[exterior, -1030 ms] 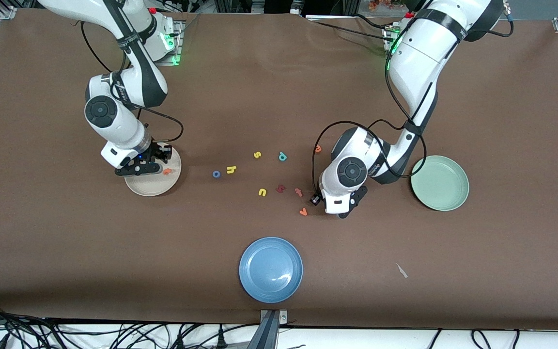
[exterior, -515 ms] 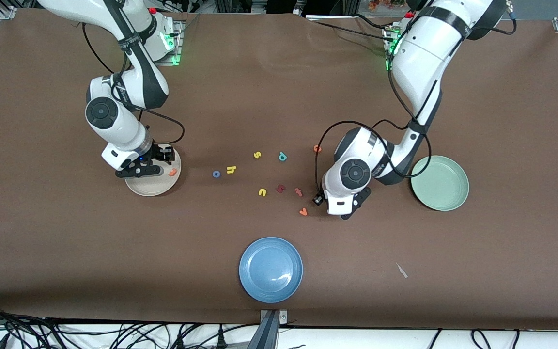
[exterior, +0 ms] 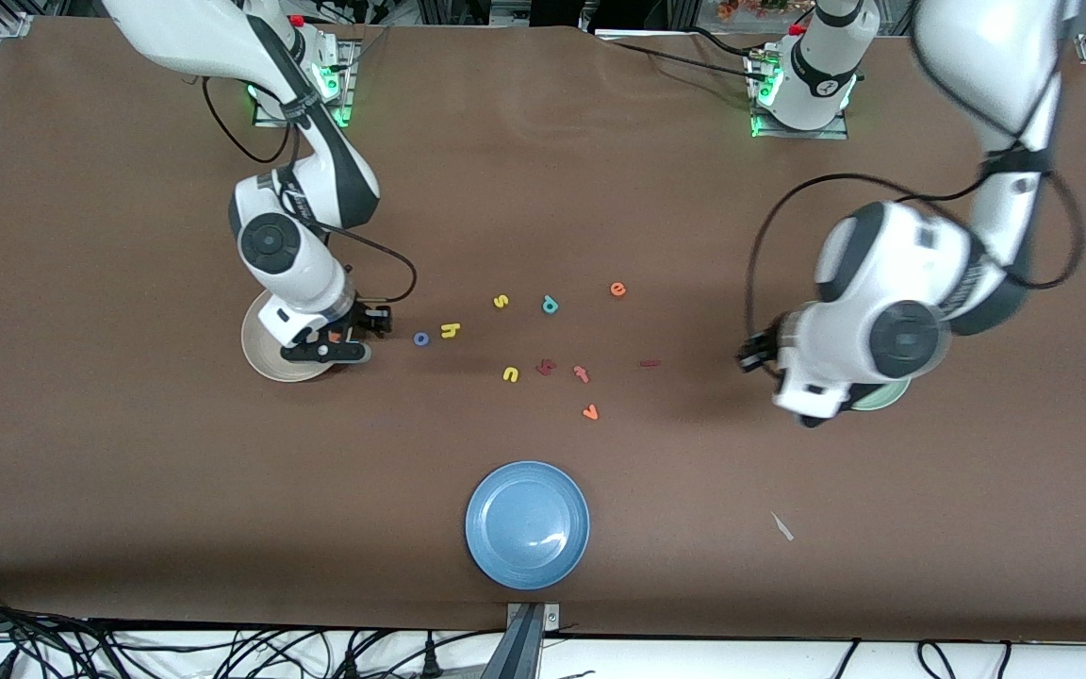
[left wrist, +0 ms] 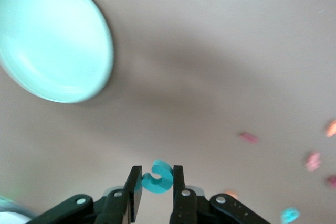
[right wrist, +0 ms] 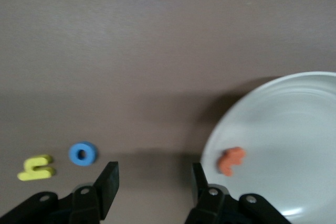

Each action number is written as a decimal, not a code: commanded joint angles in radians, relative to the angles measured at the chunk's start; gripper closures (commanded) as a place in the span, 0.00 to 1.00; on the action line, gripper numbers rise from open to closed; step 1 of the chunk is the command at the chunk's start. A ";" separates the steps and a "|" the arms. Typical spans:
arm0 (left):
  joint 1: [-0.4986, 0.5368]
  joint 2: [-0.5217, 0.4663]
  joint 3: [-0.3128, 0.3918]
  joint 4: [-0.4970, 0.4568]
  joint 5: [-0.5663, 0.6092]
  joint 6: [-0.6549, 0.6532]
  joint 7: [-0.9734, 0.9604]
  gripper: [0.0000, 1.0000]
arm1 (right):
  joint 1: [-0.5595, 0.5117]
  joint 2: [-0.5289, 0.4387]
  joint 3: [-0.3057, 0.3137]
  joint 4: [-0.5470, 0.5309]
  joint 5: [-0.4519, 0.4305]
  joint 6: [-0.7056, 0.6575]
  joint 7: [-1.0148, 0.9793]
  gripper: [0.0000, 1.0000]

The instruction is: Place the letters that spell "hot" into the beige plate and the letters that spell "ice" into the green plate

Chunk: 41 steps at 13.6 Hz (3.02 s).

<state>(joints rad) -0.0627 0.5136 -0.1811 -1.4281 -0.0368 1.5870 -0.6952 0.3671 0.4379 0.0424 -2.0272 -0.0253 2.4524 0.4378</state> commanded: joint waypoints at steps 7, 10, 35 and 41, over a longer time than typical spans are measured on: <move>0.239 -0.015 -0.009 -0.325 0.082 0.256 0.459 0.94 | 0.070 0.124 0.017 0.076 0.001 0.083 0.157 0.36; 0.242 0.037 -0.001 -0.377 0.101 0.361 0.459 0.90 | 0.072 0.139 0.017 0.074 0.001 0.103 0.160 0.36; -0.012 0.190 -0.242 -0.267 0.171 0.731 -0.783 0.00 | 0.009 -0.031 -0.094 0.027 0.001 -0.141 -0.215 0.78; -0.052 0.258 -0.242 -0.265 0.218 0.806 -0.966 0.02 | 0.001 -0.039 -0.161 0.005 0.005 -0.128 -0.341 0.16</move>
<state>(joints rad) -0.0925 0.7453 -0.4324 -1.7133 0.1485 2.3776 -1.5966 0.3649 0.4300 -0.1212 -1.9913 -0.0254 2.3137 0.1081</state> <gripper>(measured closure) 0.000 0.454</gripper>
